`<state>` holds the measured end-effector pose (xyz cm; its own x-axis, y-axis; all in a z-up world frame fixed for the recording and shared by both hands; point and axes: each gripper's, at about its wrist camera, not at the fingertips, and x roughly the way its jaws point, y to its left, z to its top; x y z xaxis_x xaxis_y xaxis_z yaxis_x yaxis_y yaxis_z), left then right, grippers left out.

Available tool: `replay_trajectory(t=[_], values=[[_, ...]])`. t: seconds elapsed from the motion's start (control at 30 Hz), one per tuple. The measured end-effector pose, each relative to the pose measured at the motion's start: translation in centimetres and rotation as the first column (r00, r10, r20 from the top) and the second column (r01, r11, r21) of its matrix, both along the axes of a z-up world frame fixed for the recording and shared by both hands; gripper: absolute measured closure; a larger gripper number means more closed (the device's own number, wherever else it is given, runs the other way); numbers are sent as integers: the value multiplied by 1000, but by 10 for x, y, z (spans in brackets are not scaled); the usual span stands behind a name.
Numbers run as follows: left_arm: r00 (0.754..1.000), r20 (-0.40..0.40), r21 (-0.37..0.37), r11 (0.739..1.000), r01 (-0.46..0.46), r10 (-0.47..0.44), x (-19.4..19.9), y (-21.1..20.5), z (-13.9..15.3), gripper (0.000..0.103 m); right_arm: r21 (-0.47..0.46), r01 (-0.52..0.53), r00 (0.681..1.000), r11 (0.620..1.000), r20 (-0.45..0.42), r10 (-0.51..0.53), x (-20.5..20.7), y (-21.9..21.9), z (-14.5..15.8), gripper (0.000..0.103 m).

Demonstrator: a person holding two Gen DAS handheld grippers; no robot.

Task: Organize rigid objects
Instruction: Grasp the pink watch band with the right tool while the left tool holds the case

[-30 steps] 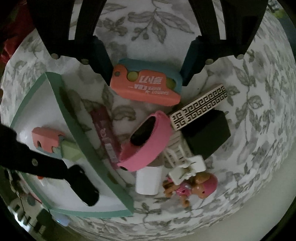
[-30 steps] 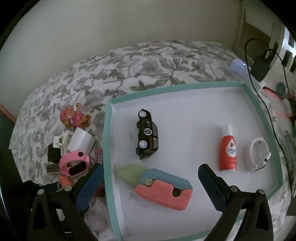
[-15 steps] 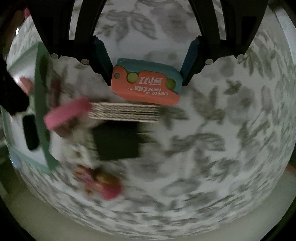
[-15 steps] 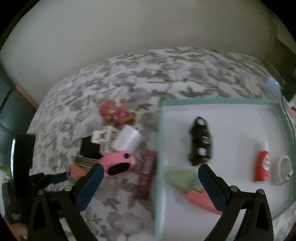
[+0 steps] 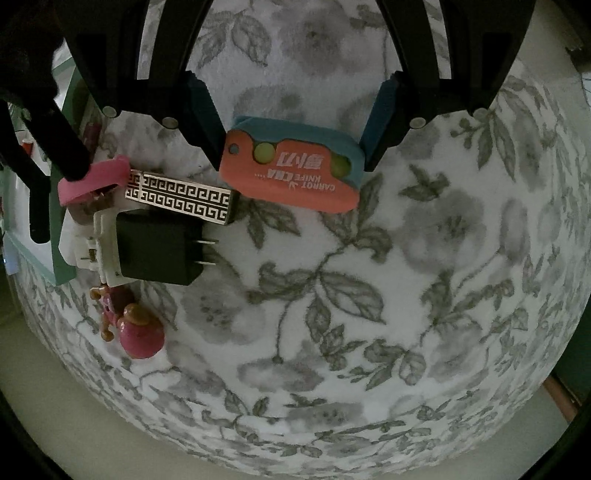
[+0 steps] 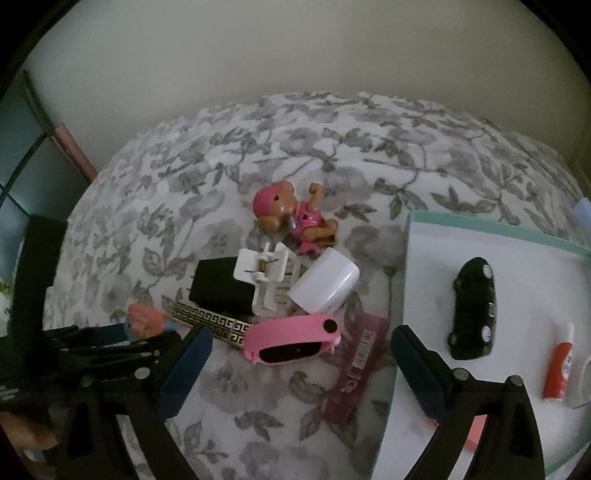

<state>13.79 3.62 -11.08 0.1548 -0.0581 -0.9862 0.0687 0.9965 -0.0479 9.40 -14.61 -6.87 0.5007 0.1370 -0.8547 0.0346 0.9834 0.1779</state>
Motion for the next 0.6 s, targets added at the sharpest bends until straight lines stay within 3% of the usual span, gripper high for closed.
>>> replay_trajectory(t=[0.17,0.4,0.6], values=[[1000,-3,-3,1000,-3,3,1,8,-5,30,-20,-8,1000,1000,-26,7,7,4,-11,15],[1000,-4,7,1000,2,-2,6,0,-5,30,-8,-21,999,1000,-45,21,8,6,-15,37],[1000,7,-6,1000,-8,8,5,-5,6,31,5,-16,999,1000,-45,16,5,6,-12,38]])
